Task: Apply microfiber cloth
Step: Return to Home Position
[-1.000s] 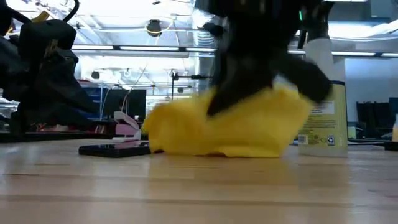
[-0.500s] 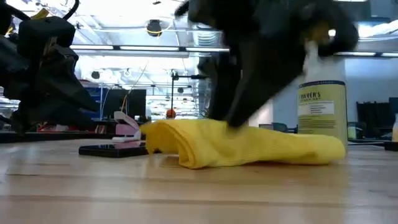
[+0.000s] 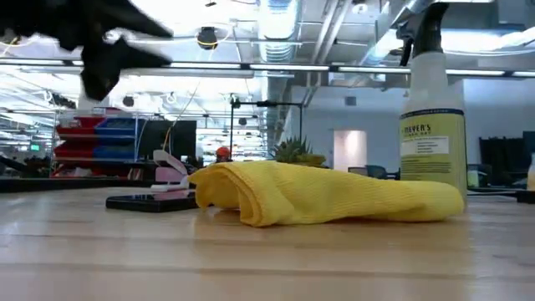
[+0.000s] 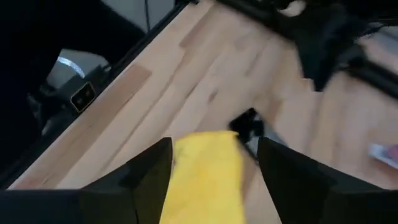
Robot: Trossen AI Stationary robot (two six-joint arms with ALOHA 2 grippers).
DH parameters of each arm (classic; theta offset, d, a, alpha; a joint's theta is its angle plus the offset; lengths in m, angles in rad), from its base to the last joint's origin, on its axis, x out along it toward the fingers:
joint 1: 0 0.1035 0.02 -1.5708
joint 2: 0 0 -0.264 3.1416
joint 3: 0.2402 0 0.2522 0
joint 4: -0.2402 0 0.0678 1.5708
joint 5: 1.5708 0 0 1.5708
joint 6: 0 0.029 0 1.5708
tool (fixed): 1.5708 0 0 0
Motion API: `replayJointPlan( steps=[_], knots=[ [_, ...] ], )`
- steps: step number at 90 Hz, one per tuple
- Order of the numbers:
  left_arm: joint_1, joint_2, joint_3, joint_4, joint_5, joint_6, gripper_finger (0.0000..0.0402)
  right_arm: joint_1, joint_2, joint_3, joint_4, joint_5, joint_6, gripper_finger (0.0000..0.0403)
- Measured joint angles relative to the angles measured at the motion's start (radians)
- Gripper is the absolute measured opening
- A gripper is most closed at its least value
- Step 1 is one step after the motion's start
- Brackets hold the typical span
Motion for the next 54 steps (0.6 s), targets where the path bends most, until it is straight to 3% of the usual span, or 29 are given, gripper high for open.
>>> replayJointPlan(
  steps=[8,27,40,54],
  knots=[
    [0.027,-0.12,0.0,-0.063,0.014,0.091,0.013,-0.028,-0.083,0.0,-0.062,0.028,0.046,0.0207],
    [0.085,-0.407,0.0,-0.357,0.016,0.147,0.013,-0.096,-0.298,-0.078,-0.143,0.259,0.149,0.0178],
    [0.107,-0.529,0.0,-0.52,0.016,0.146,0.013,-0.22,-0.495,-0.248,-0.107,0.267,0.231,0.015],
    [0.109,-0.578,-0.001,-0.623,0.016,0.132,0.013,-0.351,-0.702,-0.482,0.006,0.22,0.306,0.0126]
  ],
)
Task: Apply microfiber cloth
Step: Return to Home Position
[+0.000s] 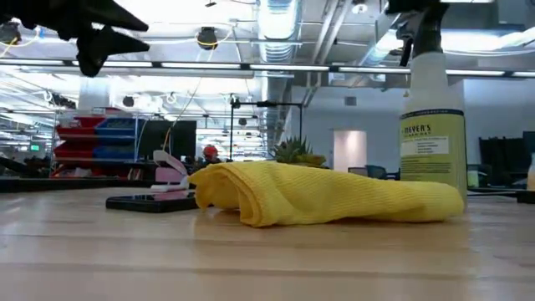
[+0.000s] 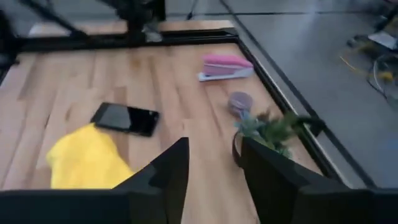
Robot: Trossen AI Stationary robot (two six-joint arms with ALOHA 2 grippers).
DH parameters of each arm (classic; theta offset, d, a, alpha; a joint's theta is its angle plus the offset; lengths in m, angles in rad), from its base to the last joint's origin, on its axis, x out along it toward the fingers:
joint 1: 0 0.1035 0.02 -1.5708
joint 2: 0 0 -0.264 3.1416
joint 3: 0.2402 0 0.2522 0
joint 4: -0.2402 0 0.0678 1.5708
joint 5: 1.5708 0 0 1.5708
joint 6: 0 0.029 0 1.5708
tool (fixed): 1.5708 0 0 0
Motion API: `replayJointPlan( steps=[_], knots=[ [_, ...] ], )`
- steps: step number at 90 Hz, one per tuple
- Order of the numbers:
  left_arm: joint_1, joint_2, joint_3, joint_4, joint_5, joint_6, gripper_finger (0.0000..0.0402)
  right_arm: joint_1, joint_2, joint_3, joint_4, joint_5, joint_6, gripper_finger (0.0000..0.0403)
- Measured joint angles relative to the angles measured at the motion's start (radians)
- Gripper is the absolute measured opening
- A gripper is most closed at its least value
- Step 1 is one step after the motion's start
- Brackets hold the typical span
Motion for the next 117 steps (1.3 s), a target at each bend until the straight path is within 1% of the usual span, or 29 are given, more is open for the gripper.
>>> replayJointPlan(
  steps=[7,14,28,37,46,56,65,72,84,89,91,97,103,110,117],
  knots=[
    [0.0,-0.013,0.0,-0.026,0.001,-0.008,0.013,-0.046,-0.092,-0.106,0.03,-0.039,0.033,0.012],
    [0.0,-0.015,0.0,-0.028,0.001,-0.003,0.013,-0.073,-0.174,-0.202,0.029,-0.054,0.068,0.0118],
    [0.0,-0.014,0.0,-0.033,0.001,0.011,0.013,-0.082,-0.329,-0.385,0.073,-0.078,0.14,0.0118],
    [0.0,-0.015,0.0,-0.042,0.0,0.013,0.013,-0.073,-0.417,-0.497,0.144,-0.116,0.175,0.0118],
    [0.0,-0.014,-0.001,-0.041,0.0,0.034,0.013,-0.056,-0.489,-0.604,0.238,-0.131,0.183,0.0118],
    [0.0,-0.015,-0.043,0.034,-0.001,0.073,0.013,-0.037,-0.547,-0.701,0.405,-0.142,0.184,0.0118],
    [0.0,-0.014,-0.093,0.113,-0.001,0.098,0.013,-0.02,-0.576,-0.78,0.552,-0.146,0.174,0.0118],
    [0.002,-0.015,-0.145,0.179,-0.006,0.101,0.013,-0.013,-0.582,-0.829,0.616,-0.153,0.152,0.0118],
    [0.036,-0.015,-0.236,0.293,0.008,0.118,0.0126,-0.012,-0.582,-0.895,0.722,-0.235,0.121,0.0118],
    [0.065,-0.016,-0.274,0.331,0.018,0.119,0.012,-0.015,-0.588,-0.917,0.77,-0.249,0.111,0.0118],
    [0.08,-0.019,-0.288,0.346,0.032,0.12,0.0118,-0.019,-0.589,-0.922,0.779,-0.249,0.11,0.0118],
    [0.131,-0.031,-0.326,0.378,0.117,0.121,0.0108,-0.036,-0.588,-0.924,0.778,-0.249,0.1,0.0118],
    [0.186,-0.042,-0.334,0.399,0.206,0.117,0.0096,-0.054,-0.588,-0.925,0.766,-0.249,0.096,0.0118],
    [0.242,-0.049,-0.333,0.354,0.248,0.131,0.0082,-0.076,-0.588,-0.925,0.754,-0.257,0.093,0.0118],
    [0.292,-0.052,-0.334,0.322,0.284,0.157,0.0071,-0.096,-0.587,-0.925,0.746,-0.294,0.093,0.0118]
  ],
)
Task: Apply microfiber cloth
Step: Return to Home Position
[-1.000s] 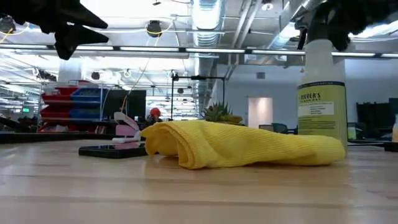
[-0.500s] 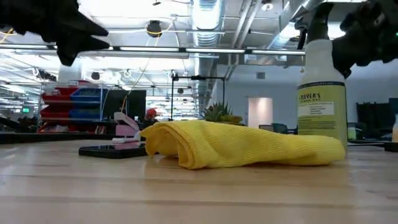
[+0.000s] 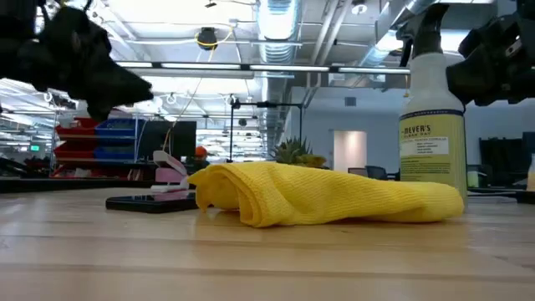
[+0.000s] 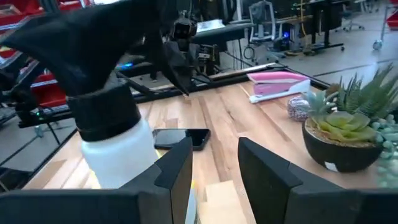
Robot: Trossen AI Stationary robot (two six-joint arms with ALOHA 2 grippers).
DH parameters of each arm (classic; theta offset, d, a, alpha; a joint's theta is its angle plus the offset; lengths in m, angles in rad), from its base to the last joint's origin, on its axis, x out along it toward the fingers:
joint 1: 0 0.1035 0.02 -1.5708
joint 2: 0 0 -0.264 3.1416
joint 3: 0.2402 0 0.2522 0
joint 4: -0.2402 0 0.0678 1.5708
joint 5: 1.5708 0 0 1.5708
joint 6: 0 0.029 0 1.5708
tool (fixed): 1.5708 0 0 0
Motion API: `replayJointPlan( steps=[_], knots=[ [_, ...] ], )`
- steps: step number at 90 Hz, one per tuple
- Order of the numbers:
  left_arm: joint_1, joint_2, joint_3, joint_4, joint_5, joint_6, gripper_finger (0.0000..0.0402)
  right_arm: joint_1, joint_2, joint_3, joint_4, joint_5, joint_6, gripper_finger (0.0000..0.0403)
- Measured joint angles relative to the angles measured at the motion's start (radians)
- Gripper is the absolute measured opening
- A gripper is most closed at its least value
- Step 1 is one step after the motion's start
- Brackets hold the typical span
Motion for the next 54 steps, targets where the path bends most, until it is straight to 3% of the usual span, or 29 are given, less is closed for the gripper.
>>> replayJointPlan(
  steps=[26,40,54],
  knots=[
    [0.066,-0.03,-0.002,-0.021,0.12,0.111,0.0056,-0.016,0.001,0.0,-0.027,-0.032,0.0,0.0118],
    [0.066,-0.146,-0.001,-0.109,0.118,0.14,0.0056,-0.013,0.001,0.0,-0.034,-0.032,0.007,0.0118],
    [0.066,-0.337,0.023,-0.356,0.115,0.127,0.0056,-0.012,0.001,0.0,-0.034,-0.032,0.008,0.0118]
  ],
)
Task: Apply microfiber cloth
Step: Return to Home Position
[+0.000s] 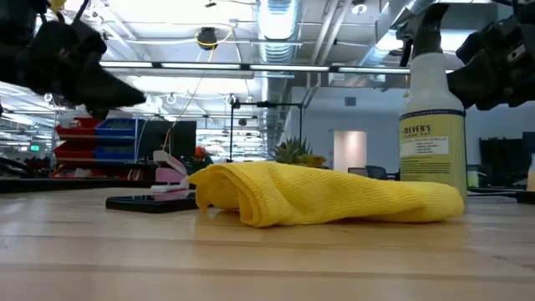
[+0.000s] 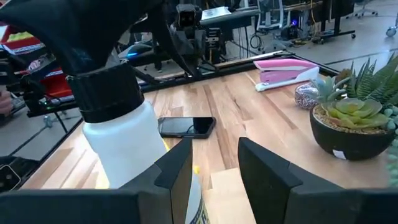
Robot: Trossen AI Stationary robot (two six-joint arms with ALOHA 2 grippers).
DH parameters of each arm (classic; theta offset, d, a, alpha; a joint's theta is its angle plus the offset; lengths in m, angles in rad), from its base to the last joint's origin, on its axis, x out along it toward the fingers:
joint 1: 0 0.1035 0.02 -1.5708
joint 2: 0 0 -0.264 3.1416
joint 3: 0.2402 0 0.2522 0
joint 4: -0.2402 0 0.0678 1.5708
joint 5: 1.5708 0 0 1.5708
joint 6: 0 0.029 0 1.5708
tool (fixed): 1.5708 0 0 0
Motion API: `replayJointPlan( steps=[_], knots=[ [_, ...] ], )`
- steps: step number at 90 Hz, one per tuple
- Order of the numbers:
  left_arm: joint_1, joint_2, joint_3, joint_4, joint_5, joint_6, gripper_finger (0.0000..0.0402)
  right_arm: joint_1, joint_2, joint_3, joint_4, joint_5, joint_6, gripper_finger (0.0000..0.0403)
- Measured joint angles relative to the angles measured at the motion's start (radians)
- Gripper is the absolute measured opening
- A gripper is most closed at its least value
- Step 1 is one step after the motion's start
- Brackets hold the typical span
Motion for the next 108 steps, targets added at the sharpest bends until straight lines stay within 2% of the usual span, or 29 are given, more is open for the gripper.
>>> replayJointPlan(
  steps=[5,18,39,54,67,108],
  knots=[
    [0.0,-0.074,0.009,-0.051,0.001,-0.003,0.0056,0.0,0.0,0.0,-0.001,0.0,0.0,0.0118],
    [0.002,-0.059,0.016,-0.074,0.019,-0.013,0.0056,-0.002,0.002,0.0,-0.008,0.0,-0.006,0.0118],
    [0.004,-0.067,-0.028,0.009,0.157,-0.006,0.0056,-0.002,0.002,0.0,-0.032,0.005,-0.019,0.0118],
    [0.018,-0.068,-0.029,0.013,0.145,0.009,0.0056,-0.002,0.002,0.0,-0.058,0.007,-0.008,0.0118],
    [0.019,-0.067,-0.026,0.003,0.126,-0.004,0.0056,0.0,0.002,0.0,-0.063,0.008,0.11,0.0118],
    [0.018,-0.068,-0.02,0.001,0.123,-0.017,0.0056,0.0,0.002,0.001,-0.073,0.008,0.113,0.0118]
  ],
)
